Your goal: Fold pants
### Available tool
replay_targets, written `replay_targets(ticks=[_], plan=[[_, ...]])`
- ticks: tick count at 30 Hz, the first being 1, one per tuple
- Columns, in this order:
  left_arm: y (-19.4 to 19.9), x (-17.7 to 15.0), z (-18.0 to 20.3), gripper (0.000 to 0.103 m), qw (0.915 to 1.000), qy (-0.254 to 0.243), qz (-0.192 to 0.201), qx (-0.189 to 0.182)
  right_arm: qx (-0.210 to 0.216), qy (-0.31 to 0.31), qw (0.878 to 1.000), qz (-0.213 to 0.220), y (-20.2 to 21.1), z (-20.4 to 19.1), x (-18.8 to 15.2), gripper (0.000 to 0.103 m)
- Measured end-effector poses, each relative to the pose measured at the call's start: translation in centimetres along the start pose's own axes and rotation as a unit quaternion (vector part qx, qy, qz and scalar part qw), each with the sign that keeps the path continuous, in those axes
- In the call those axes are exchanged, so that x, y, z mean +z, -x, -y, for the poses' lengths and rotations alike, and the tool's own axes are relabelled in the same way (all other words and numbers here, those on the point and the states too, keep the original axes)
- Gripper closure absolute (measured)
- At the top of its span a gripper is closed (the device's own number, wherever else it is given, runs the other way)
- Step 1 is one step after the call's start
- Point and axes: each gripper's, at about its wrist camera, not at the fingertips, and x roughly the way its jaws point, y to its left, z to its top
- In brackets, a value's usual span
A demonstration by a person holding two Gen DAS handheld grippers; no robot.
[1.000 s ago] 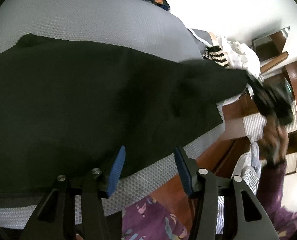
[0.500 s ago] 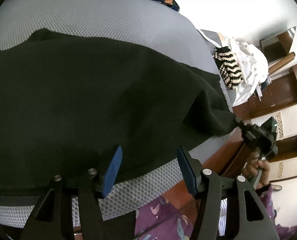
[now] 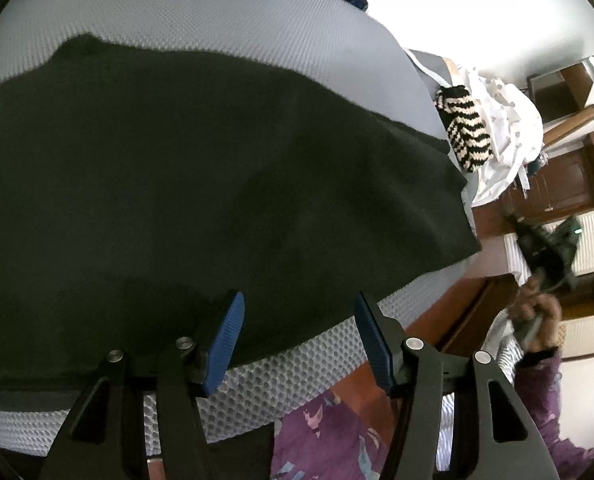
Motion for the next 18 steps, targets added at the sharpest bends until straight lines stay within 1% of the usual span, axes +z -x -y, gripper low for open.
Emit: replay_targets(ticks=[1,2,3,4,6,7,8,9,10,14,16,18], plan=[[-0.1,-0.1,0.0,0.045,1.0,-0.001,-0.002,0.001,0.011,-0.004,1.0,-0.007,-0.4,0.2,-0.3,0.097],[-0.1,-0.2,0.1,0.045,1.0,-0.004,-0.003,0.003,0.036,-0.009,0.999,-0.019,-1.0,0.4,-0.4,0.097],[-0.1,-0.2,0.2,0.045,1.0,-0.005,-0.003,0.005,0.036,-0.008,0.999,-0.02,-1.3,0.5,-0.5,0.097],[-0.1,-0.2,0.4,0.045,0.9999,-0.008,-0.004,0.006,0.025,0.001,1.0,-0.017,-1.8,0.4,-0.2,0.097],[0.1,-0.1,0.7,0.045,0.9999,-0.012,-0.003,0.006,0.016,0.019,0.999,-0.021,-3.0,0.0,1.0,0.093],[0.2,-0.1,0.9,0.045,0.9999,-0.015,0.0,0.005,0.014,0.021,0.999,-0.024,-3.7,0.1,1.5,0.087],[0.5,-0.1,1.2,0.045,0.9998,-0.019,0.004,0.004,0.018,0.025,0.999,-0.027,-4.4,-0.1,2.2,0.076],[0.6,-0.2,1.3,0.045,0.9997,-0.023,0.007,0.002,0.024,0.033,0.999,-0.031,-5.1,-0.2,2.6,0.069],[0.8,-0.3,1.6,0.045,0.9996,-0.027,0.01,0.003,0.022,0.043,0.998,-0.035,-5.9,-0.4,3.1,0.058],[0.7,-0.6,1.9,0.045,0.9995,-0.03,0.004,0.001,-0.016,0.086,0.994,-0.064,-8.7,-1.6,3.9,0.057],[0.7,-0.6,2.1,0.045,0.9994,-0.035,0.004,0.003,-0.01,0.093,0.992,-0.08,-9.7,-1.8,3.9,0.058],[0.7,-0.7,2.3,0.045,0.9991,-0.042,0.004,0.006,-0.014,0.116,0.989,-0.091,-10.3,-2.5,3.4,0.081]])
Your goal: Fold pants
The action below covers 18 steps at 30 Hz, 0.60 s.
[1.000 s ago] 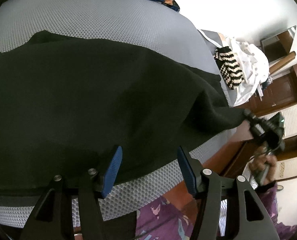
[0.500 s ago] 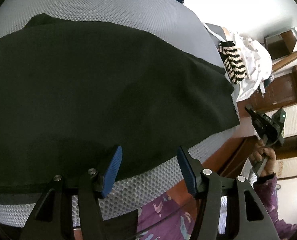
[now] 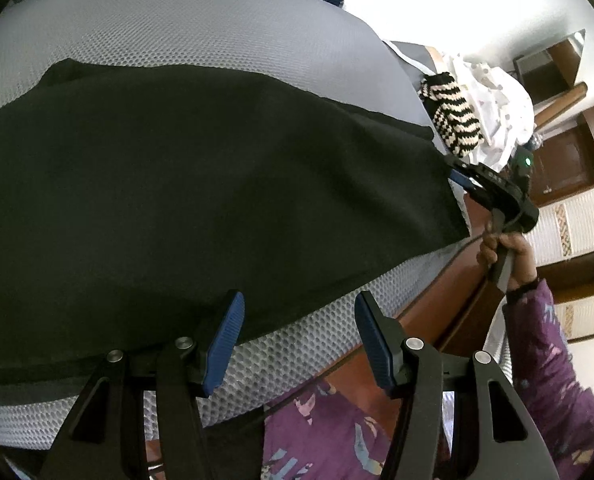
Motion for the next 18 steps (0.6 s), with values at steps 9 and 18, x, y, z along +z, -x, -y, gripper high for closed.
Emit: replay_targets(ticks=[9,18], plan=[[-0.6,0.0,-0.2,0.045,0.9999,0.008,-0.007,0.001,0.023,0.048,0.993,0.109,3.6,-2.0,0.2,0.097],[-1.4,-0.5,-0.9,0.045,0.9997,0.016,-0.017,0.005,-0.019,0.053,0.994,0.094,-0.7,0.1,0.3,0.095]])
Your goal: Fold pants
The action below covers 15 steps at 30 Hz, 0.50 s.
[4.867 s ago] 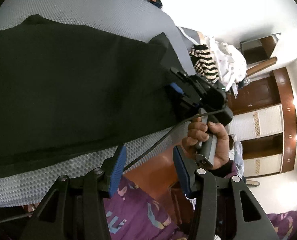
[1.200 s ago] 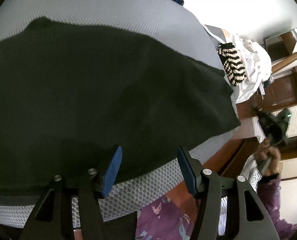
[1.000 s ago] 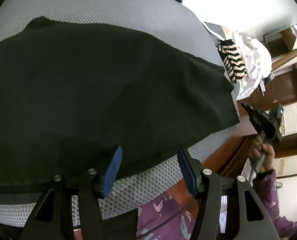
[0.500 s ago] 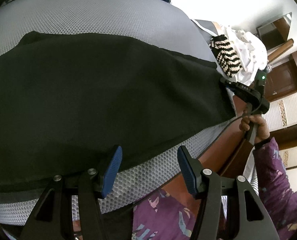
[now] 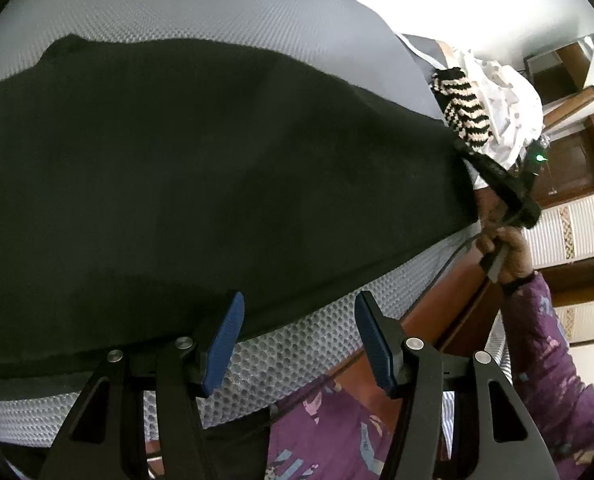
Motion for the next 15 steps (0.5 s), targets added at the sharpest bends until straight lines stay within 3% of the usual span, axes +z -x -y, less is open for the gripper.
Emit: replay_targets(ticks=[4,6,8,10,13,14,15], plan=[[0.5,-0.2,0.2,0.045,0.9999,-0.01,0.003,0.004,0.019,-0.056,0.998,-0.009,0.2,1.7,-0.1,0.087],[0.7,-0.1,0.3,0.045,0.9999,-0.012,0.007,0.006,0.057,-0.084,0.995,-0.011,0.4,2.6,-0.2,0.078],[0.7,0.1,0.2,0.044,0.9999,-0.007,0.007,0.004,0.108,-0.115,0.987,-0.012,0.6,3.7,0.2,0.052],[0.4,0.1,-0.1,0.044,1.0,0.001,0.004,-0.001,0.108,-0.122,0.987,-0.014,0.4,4.0,1.2,0.042],[0.0,0.0,-0.3,0.044,0.9999,0.01,-0.002,-0.004,0.104,-0.111,0.988,-0.024,-0.5,3.8,2.8,0.042],[0.1,-0.1,-0.3,0.044,1.0,0.008,-0.001,-0.004,0.113,-0.109,0.987,-0.035,-1.0,3.8,3.1,0.047],[0.2,-0.1,-0.2,0.044,1.0,0.005,0.0,-0.002,0.132,-0.107,0.984,-0.055,-1.7,3.6,3.3,0.059]])
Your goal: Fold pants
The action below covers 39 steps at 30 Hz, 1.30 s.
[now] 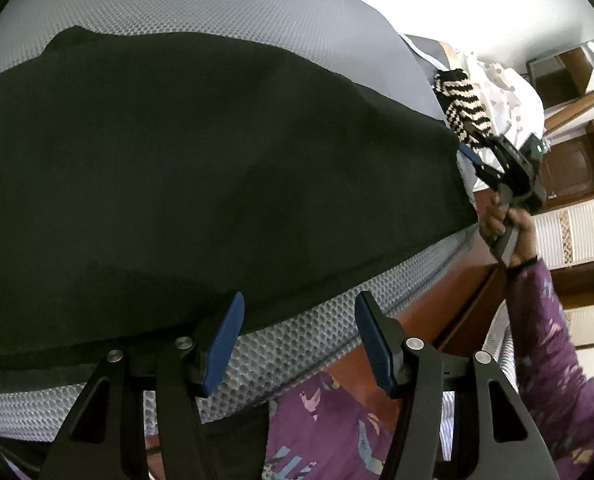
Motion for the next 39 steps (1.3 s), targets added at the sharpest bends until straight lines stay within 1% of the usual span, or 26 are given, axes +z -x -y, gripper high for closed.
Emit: replay_targets(ticks=[1,2,4,5,6,9,11,12,13,15,16,17,19,21,22,24,25,27,29,30,31,32,34,37,39], plan=[[0.1,0.0,0.1,0.044,1.0,-0.003,0.001,0.002,0.003,0.005,1.0,-0.014,-0.5,-0.2,0.1,0.087],[0.2,0.0,0.3,0.044,1.0,-0.008,0.003,0.004,-0.019,0.024,0.999,-0.022,-1.0,-0.8,0.0,0.092],[0.4,0.0,0.6,0.044,0.9999,-0.014,0.005,0.008,-0.02,0.055,0.998,-0.017,-0.8,-1.7,-0.2,0.094],[0.4,0.0,0.7,0.044,0.9998,-0.015,0.007,0.008,-0.024,0.067,0.997,-0.007,-0.5,-2.1,-0.3,0.096],[0.4,0.0,0.7,0.044,0.9998,-0.016,0.007,0.008,-0.029,0.074,0.997,0.008,-0.1,-2.3,-0.4,0.096],[0.2,0.1,0.8,0.044,0.9998,-0.014,0.006,0.01,-0.018,0.097,0.992,0.078,2.4,-3.4,-1.2,0.097],[0.1,0.1,0.8,0.044,0.9999,-0.012,0.003,0.007,-0.024,0.111,0.988,0.1,2.8,-3.8,-1.6,0.097],[0.0,0.1,0.7,0.044,0.9999,-0.011,0.002,0.007,-0.033,0.113,0.988,0.1,2.3,-3.6,-1.7,0.097],[0.0,0.0,0.7,0.044,0.9999,-0.01,0.001,0.007,-0.044,0.11,0.989,0.091,1.6,-3.3,-1.7,0.097],[-0.3,0.0,0.7,0.044,0.9999,-0.01,-0.002,0.007,-0.071,0.105,0.99,0.061,-0.5,-2.5,-1.5,0.097],[-0.3,0.0,0.8,0.044,0.9999,-0.013,-0.003,0.008,-0.072,0.101,0.991,0.058,-0.8,-2.2,-1.4,0.096],[-0.2,0.0,0.8,0.044,0.9998,-0.015,-0.003,0.009,-0.071,0.092,0.991,0.061,-0.8,-1.8,-1.3,0.093],[0.1,-0.1,1.0,0.044,0.9997,-0.021,0.002,0.012,-0.076,0.059,0.991,0.091,0.3,-0.8,-1.1,0.092],[0.1,-0.1,1.1,0.044,0.9997,-0.024,0.001,0.012,-0.065,0.022,0.991,0.115,2.1,0.6,-1.2,0.089],[0.0,-0.1,1.1,0.044,0.9997,-0.023,0.0,0.011,-0.064,0.007,0.991,0.116,2.8,1.1,-1.3,0.089],[0.1,0.0,1.0,0.044,0.9998,-0.021,0.001,0.007,-0.057,-0.002,0.991,0.121,4.4,1.6,-1.9,0.089],[0.1,0.0,0.9,0.044,0.9998,-0.021,0.001,0.006,-0.059,-0.002,0.991,0.119,4.9,1.7,-2.1,0.086],[0.0,0.0,0.8,0.044,0.9998,-0.02,0.002,0.004,-0.054,0.003,0.994,0.094,5.0,1.8,-2.5,0.084],[-0.2,-0.1,0.8,0.044,0.9998,-0.018,0.0,0.0,-0.067,0.019,0.995,0.07,4.2,1.3,-2.3,0.08],[-0.3,-0.1,0.8,0.044,0.9998,-0.019,-0.002,0.0,-0.063,0.018,0.996,0.061,3.7,1.2,-2.0,0.079],[-0.3,-0.2,0.8,0.044,0.9998,-0.02,-0.003,0.001,-0.048,0.012,0.997,0.053,3.2,1.2,-1.6,0.077],[-0.4,-0.2,0.9,0.044,0.9998,-0.021,-0.005,0.003,-0.034,0.003,0.998,0.046,2.7,1.3,-1.3,0.071],[-0.2,-0.2,1.0,0.044,0.9997,-0.024,-0.004,0.005,-0.023,-0.012,0.999,0.028,1.3,1.4,-0.4,0.067],[0.1,-0.1,1.1,0.044,0.9997,-0.024,-0.001,0.006,-0.016,-0.028,0.999,-0.023,-0.9,1.6,0.6,0.067],[0.1,-0.1,1.1,0.044,0.9996,-0.026,0.004,0.006,-0.028,-0.015,0.998,-0.052,-2.0,1.1,1.3,0.072]])
